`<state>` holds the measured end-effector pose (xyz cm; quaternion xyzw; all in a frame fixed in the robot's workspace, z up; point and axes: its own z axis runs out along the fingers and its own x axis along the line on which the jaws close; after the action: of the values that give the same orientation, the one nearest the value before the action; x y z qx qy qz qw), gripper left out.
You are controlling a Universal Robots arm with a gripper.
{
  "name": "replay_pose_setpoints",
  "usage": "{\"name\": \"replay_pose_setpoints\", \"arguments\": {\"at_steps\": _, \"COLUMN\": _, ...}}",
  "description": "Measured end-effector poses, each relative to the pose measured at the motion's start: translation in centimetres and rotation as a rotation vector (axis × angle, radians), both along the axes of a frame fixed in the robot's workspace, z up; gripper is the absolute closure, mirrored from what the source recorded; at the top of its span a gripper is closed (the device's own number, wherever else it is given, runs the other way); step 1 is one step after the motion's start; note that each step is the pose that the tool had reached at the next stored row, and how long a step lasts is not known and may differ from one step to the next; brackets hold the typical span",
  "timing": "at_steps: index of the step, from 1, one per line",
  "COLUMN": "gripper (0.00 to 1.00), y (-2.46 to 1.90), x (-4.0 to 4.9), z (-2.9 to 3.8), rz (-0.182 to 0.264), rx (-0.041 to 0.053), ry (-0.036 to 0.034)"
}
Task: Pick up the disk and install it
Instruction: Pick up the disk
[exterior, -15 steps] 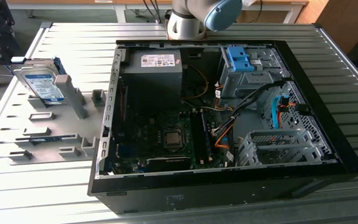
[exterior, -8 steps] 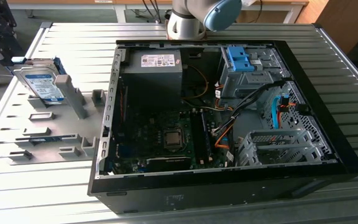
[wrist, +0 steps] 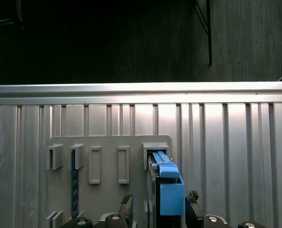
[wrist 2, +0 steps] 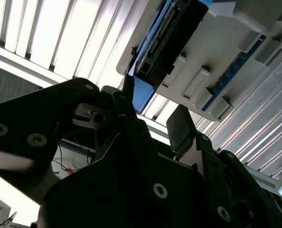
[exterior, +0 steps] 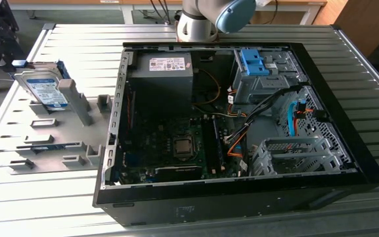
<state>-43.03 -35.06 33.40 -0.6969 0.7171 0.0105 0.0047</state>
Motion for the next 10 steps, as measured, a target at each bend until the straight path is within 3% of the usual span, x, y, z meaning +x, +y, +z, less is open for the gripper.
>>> {"name": "replay_pose_setpoints", "arguments": {"at_steps": 3, "gripper": 0.45, "y": 0.01, "x": 0.00, "z": -0.30, "rz": 0.000, "rx": 0.0000, "ry": 0.0035}}
{"name": "replay_pose_setpoints", "arguments": {"at_steps": 10, "gripper": 0.45, "y": 0.06, "x": -0.01, "z": -0.38, "rz": 0.000, "rx": 0.0001, "ry": 0.0033}}
